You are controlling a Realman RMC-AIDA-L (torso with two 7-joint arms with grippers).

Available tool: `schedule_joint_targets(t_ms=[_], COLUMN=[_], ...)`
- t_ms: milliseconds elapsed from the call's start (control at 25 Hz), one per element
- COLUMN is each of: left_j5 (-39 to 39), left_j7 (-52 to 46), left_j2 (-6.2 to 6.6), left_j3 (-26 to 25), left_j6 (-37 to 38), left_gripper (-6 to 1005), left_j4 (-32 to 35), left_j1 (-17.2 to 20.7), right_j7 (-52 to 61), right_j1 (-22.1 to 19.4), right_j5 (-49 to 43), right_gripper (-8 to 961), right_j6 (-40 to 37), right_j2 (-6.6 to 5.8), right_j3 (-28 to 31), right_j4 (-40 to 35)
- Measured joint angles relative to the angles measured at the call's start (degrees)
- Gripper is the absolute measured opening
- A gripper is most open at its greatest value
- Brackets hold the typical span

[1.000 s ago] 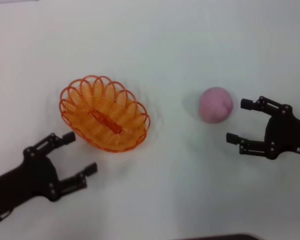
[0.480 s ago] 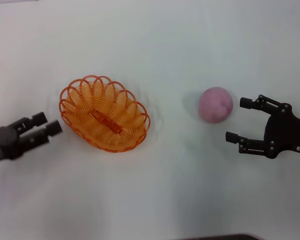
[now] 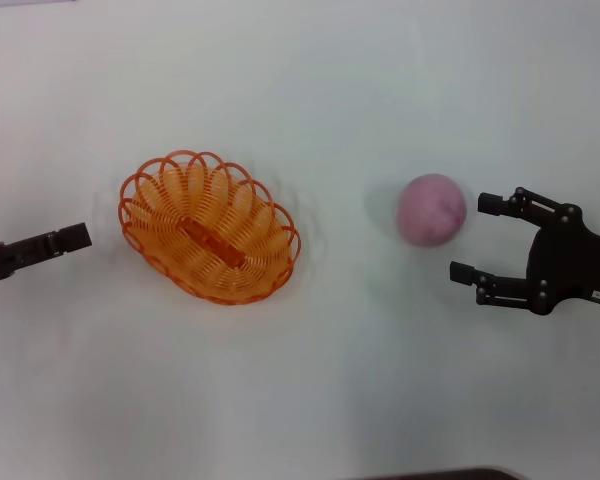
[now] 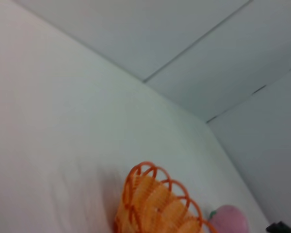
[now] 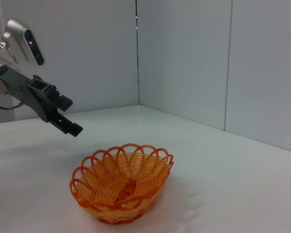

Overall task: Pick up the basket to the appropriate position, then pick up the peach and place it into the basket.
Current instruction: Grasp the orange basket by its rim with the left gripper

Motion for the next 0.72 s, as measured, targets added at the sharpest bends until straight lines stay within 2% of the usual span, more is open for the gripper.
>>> schedule_joint_targets(t_ms=[440, 600, 720], left_j5=[0.0, 2.3, 6.4], left_j7=[-10.4, -11.8, -12.1], left_j2=[0.10, 0.20, -0.24], left_j3=[12.6, 16.6, 18.3], left_j6=[-0.7, -0.5, -0.2], left_gripper=[865, 864, 864], left_j4=[13.3, 17.0, 18.8], left_j1=[-1.8, -4.0, -6.4], right_j7=[1.3, 1.4, 1.4], right_j1=[0.7, 0.8, 0.8], right_j5=[0.0, 0.0, 0.0], right_gripper=[928, 928, 928], right_j6=[0.0, 0.0, 0.0], right_j2=[0.00, 0.00, 0.00], right_j3=[-0.4, -0.4, -0.4], right_j4=[-0.2, -0.2, -0.2])
